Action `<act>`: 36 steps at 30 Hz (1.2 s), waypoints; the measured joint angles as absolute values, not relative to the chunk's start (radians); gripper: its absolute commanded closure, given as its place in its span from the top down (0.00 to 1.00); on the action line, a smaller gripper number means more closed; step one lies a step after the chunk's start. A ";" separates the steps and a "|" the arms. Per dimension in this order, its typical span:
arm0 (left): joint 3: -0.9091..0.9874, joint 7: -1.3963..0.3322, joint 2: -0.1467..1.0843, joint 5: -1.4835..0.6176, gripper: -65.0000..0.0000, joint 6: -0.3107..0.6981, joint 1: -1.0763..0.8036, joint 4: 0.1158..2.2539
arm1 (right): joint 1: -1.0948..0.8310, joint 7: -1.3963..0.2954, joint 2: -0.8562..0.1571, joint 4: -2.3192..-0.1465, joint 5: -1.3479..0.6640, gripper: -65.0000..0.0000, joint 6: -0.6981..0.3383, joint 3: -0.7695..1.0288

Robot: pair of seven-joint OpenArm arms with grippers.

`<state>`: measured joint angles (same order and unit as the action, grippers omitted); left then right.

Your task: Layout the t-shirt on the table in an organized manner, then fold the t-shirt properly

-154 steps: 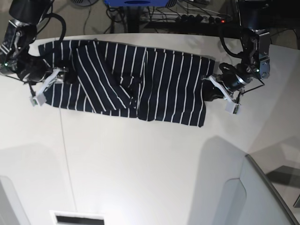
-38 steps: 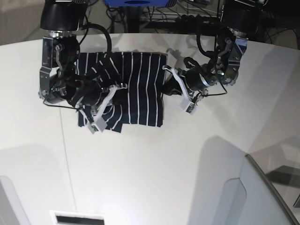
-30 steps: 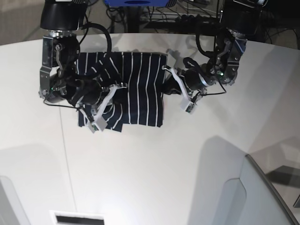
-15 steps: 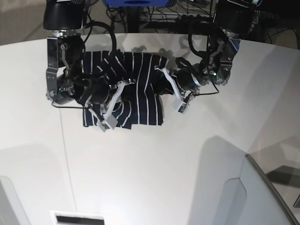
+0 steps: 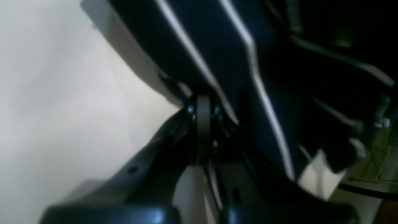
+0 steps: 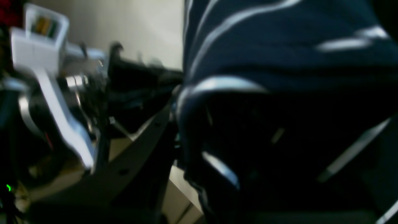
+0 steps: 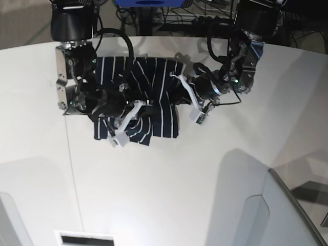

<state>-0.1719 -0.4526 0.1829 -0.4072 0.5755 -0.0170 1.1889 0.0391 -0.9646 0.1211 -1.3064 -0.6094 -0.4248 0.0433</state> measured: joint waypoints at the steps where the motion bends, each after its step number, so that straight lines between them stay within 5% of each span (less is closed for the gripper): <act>1: -0.172 -0.453 0.196 -0.416 0.00 0.576 -0.021 1.214 | 0.043 -0.958 0.120 -1.301 -0.610 0.00 -0.425 0.043; 20: 0.009 -0.456 0.288 -0.413 0.00 0.576 -0.105 1.258 | 0.038 -0.979 0.117 -1.296 -0.610 0.00 -0.418 0.044; 29: 0.262 -0.453 0.287 -0.416 0.00 0.579 -0.184 1.258 | 0.038 -0.976 0.117 -1.295 -0.610 0.01 -0.418 0.044; 36: 0.322 -0.457 0.286 -0.419 0.00 0.579 -0.204 1.258 | 0.038 -0.979 0.117 -1.295 -0.614 0.33 -0.418 0.046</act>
<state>0.3222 -0.4568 0.2859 -0.4191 0.5793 -0.2035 1.2575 0.0376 -0.9787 0.1169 -1.2949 -0.6140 -0.4183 0.0456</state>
